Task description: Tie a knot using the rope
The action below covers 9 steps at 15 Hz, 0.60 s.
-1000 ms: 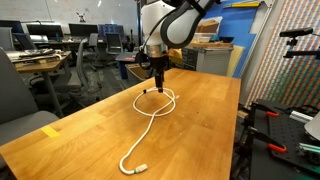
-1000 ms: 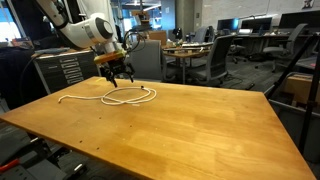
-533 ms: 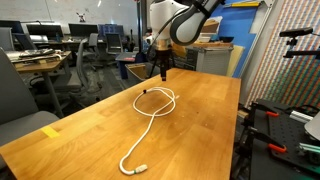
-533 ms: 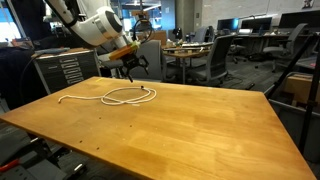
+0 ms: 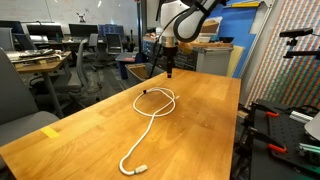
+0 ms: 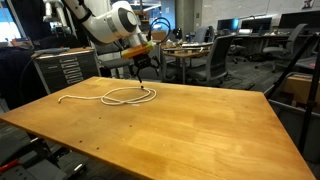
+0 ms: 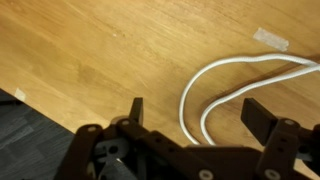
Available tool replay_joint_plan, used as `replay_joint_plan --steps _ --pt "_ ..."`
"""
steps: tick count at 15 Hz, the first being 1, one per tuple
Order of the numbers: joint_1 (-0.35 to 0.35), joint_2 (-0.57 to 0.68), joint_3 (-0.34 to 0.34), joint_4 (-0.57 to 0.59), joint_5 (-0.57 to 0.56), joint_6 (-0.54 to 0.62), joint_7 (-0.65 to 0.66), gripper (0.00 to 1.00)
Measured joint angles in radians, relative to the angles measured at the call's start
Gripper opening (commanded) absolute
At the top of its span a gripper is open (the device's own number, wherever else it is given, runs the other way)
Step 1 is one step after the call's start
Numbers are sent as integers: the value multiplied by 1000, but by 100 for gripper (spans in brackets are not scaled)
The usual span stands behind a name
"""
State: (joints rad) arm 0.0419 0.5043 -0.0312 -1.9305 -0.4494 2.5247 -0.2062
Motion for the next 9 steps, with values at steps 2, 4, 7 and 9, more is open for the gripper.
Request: replay_joint_plan --steps 2,4,7,9 --pt "71 42 -37 21 -90 26 105 100" --pt "124 99 -61 66 -116 20 187 100" --pt "137 181 -62 153 -82 -15 223 100" --pt "103 207 -38 201 -11 -45 152 100"
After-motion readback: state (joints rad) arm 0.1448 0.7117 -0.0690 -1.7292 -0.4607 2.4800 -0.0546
